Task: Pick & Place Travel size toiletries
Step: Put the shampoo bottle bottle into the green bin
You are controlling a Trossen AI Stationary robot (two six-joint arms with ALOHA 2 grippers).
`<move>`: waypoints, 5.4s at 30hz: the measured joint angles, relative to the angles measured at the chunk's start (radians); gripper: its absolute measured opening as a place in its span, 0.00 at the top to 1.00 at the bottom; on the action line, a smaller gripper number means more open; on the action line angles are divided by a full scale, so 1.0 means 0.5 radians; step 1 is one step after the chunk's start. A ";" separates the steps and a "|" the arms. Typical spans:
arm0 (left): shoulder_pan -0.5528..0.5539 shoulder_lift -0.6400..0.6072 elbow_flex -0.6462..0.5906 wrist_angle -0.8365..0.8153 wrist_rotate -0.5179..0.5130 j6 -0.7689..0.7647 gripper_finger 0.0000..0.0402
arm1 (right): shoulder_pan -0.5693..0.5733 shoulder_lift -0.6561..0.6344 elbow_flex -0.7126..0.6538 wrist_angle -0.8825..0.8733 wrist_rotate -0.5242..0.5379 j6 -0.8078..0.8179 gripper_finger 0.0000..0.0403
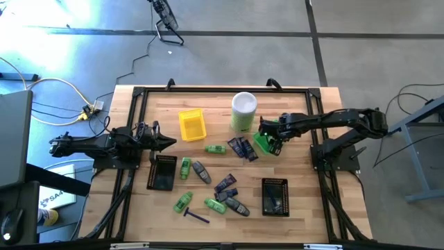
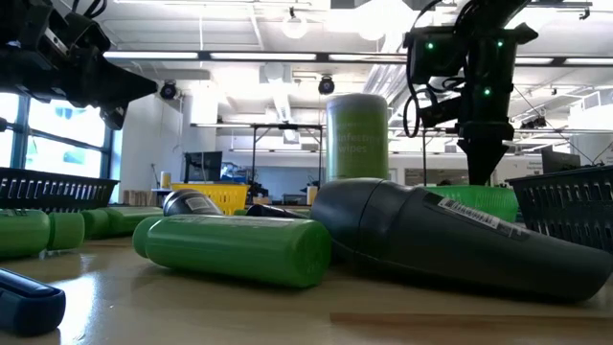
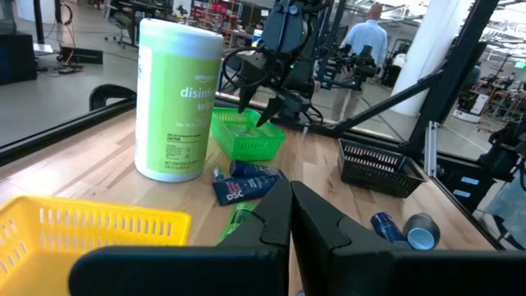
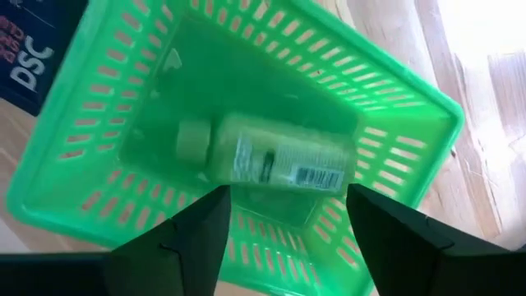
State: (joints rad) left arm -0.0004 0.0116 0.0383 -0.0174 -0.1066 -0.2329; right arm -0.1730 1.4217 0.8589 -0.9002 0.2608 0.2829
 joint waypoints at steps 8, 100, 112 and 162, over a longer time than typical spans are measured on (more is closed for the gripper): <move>0.000 0.000 0.000 0.000 0.000 0.000 0.99 | 0.005 -0.021 0.165 -0.020 -0.093 0.067 0.53; 0.000 0.000 -0.002 0.043 0.019 -0.118 0.99 | 0.529 -1.835 -0.403 1.113 0.550 0.625 0.99; 0.000 -0.001 -0.002 0.075 -0.036 -0.136 0.99 | 0.529 -1.690 -0.402 1.152 0.693 0.371 0.99; 0.000 1.089 0.330 0.796 -0.270 -0.408 0.99 | 0.529 -1.693 -0.402 1.135 0.581 0.157 0.99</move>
State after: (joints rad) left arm -0.0006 0.5562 0.2035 0.3808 -0.2415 -0.4371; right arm 0.0914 0.5751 0.6579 -0.3324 0.5514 0.3614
